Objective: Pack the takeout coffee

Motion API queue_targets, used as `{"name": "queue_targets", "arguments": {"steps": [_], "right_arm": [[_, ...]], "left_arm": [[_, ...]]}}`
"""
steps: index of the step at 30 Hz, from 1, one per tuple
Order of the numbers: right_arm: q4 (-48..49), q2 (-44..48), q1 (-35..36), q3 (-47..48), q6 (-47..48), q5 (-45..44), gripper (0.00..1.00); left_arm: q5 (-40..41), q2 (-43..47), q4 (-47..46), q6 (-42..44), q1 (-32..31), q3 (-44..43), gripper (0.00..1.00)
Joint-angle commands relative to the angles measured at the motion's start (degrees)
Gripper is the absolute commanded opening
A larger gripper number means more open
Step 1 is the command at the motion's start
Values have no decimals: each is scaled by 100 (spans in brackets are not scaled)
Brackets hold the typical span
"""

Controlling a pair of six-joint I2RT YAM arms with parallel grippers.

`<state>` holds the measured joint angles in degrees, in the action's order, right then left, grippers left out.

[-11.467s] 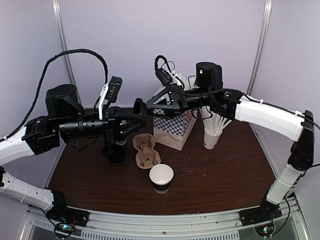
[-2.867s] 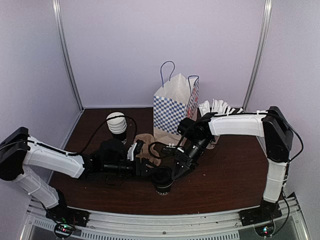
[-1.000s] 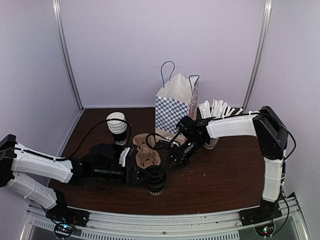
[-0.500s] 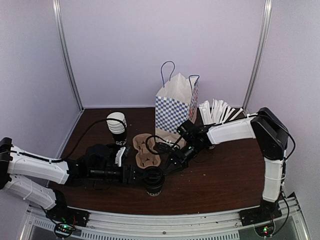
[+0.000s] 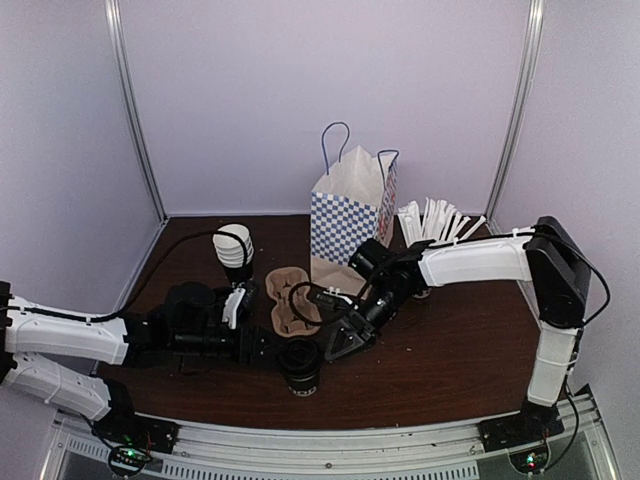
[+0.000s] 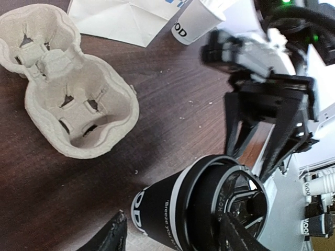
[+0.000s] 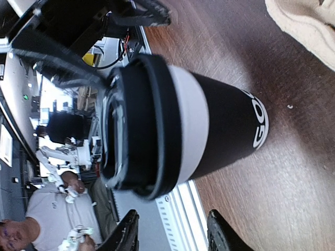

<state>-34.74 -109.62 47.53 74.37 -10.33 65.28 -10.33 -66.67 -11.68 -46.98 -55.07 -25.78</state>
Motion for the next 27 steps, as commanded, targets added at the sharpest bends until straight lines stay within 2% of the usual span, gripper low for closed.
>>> {"name": "queue_targets", "arguments": {"steps": [1,12,16,19,24,27], "right_arm": [[-381,664,-79,-203,435,-581,46],[-241,1263,-157,-475,787,-1081,46],[-282,1459,-158,-462,1317,-1481,47],[-11,1360,-157,-416,1303,-1702,46],[26,794,-156,-9,884,-1402,39],[254,615,-157,41,745,-1140,39]], "left_arm": [[54,47,763,693,64,-419,62],[-306,260,1324,977,60,-1224,65],[-227,489,1598,696,58,-1070,64],[-349,615,1623,538,50,-869,61],[-386,805,1516,131,-24,-491,61],[-418,804,1308,-18,-215,-362,61]]}}
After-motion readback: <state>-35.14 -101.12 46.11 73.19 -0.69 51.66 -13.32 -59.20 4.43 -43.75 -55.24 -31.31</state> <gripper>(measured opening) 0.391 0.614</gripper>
